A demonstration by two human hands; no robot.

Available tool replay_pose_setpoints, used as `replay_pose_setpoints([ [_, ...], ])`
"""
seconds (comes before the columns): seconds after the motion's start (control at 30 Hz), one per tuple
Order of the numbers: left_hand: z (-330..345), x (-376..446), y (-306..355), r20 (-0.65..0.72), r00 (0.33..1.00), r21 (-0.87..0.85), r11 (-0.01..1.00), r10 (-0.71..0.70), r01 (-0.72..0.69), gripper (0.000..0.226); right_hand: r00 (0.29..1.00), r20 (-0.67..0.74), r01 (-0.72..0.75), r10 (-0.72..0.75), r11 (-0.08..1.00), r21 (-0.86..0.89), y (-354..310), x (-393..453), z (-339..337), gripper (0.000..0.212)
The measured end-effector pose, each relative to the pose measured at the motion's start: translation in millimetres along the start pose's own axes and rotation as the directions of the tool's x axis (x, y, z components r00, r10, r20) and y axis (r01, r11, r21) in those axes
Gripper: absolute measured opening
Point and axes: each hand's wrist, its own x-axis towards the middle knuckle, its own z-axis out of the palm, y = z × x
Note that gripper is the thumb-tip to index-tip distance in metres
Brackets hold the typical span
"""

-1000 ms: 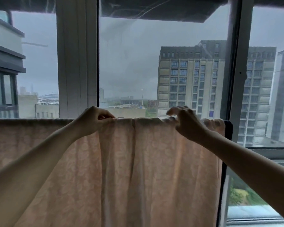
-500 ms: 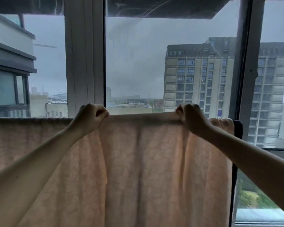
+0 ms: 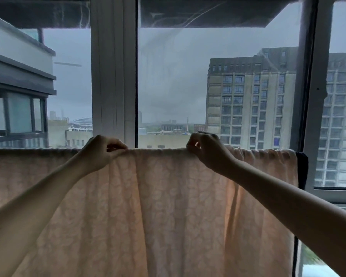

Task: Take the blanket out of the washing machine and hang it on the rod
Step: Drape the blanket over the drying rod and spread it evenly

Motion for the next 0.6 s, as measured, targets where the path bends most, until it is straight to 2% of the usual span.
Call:
replay_pose_setpoints([
  [0.13,9,5,4,-0.077,0.997,0.009,1.0,-0.011,0.011,0.009,0.998,0.021,0.065,-0.064,0.992,-0.112,-5,0,1,0.008],
  [0.23,15,6,7,-0.107,0.994,0.027,1.0,-0.01,0.013,0.009,0.999,0.03,0.015,-0.014,0.999,-0.048,3,-6,-5,0.004],
  [0.3,17,7,7,-0.124,0.992,0.034,0.999,-0.007,0.011,0.008,0.998,0.041,-0.036,0.037,0.999,-0.027,11,-13,-11,0.009],
  [0.53,22,13,14,-0.171,0.985,0.033,0.999,0.025,-0.02,0.008,0.999,0.053,-0.005,0.012,0.99,-0.14,19,-21,-18,0.003],
  [0.6,23,15,13,-0.204,0.979,0.043,0.999,0.019,-0.01,0.008,0.998,0.024,-0.054,0.059,0.981,-0.188,25,-16,-22,0.006],
])
